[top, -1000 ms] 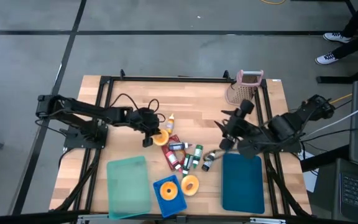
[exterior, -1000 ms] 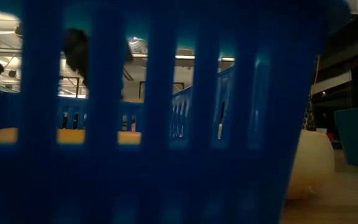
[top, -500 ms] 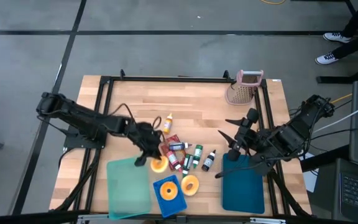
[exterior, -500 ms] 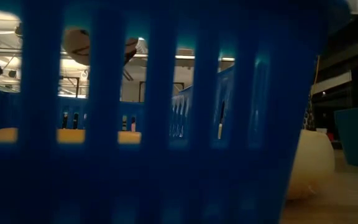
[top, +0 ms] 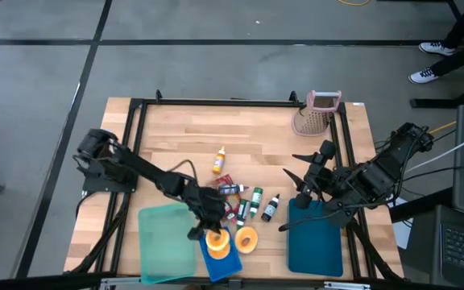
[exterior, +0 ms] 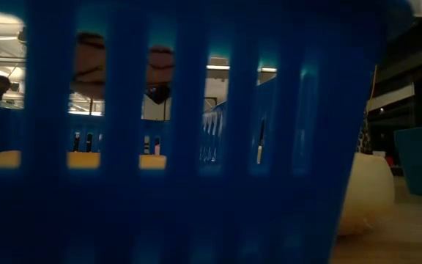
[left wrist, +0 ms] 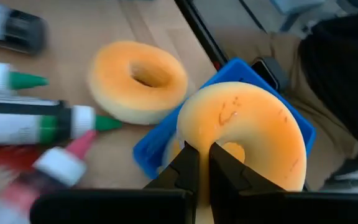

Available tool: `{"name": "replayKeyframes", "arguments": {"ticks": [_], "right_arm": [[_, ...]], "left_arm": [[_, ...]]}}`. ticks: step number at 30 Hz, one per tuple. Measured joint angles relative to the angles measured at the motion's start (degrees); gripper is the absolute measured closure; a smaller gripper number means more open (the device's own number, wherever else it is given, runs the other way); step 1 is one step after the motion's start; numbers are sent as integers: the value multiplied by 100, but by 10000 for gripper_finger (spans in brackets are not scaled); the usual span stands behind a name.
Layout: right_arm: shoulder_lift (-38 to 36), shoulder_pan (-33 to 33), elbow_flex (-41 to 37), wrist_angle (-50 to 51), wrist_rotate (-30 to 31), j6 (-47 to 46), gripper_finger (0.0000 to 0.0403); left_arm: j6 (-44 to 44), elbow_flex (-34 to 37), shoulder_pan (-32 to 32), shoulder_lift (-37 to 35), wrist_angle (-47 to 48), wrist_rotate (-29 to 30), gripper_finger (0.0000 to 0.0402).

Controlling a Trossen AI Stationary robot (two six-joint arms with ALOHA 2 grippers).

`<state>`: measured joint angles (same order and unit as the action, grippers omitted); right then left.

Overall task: Pick & Place Food Item
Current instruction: Put the top donut into the blue bin, then put the donut into the blue bin

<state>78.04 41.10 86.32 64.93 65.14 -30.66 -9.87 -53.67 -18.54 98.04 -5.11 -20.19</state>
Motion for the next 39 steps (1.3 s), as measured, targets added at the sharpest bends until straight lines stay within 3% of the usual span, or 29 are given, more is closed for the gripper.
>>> {"name": "replayKeyframes", "arguments": {"ticks": [7, 14, 25, 29, 33, 39], "right_arm": [[0, 12, -1, 67, -172, -1, 191], [0, 95, -1, 81, -214, 0, 191], [0, 111, 0, 83, -258, 2, 191], [0, 111, 0, 75, -311, 4, 191], [43, 96, 0, 51, -631, -142, 191], [531, -75, 0, 23, -1289, -446, 191]], "left_arm": [[261, -741, -143, 698, 802, -190, 389], [307, -778, -228, 841, 796, -198, 378], [422, -813, -219, 830, 761, -74, 238], [490, -811, -130, 651, 660, 0, 205], [678, -811, -32, 233, 626, 313, 197], [1125, -811, 56, -774, 616, 1307, 205]]}}
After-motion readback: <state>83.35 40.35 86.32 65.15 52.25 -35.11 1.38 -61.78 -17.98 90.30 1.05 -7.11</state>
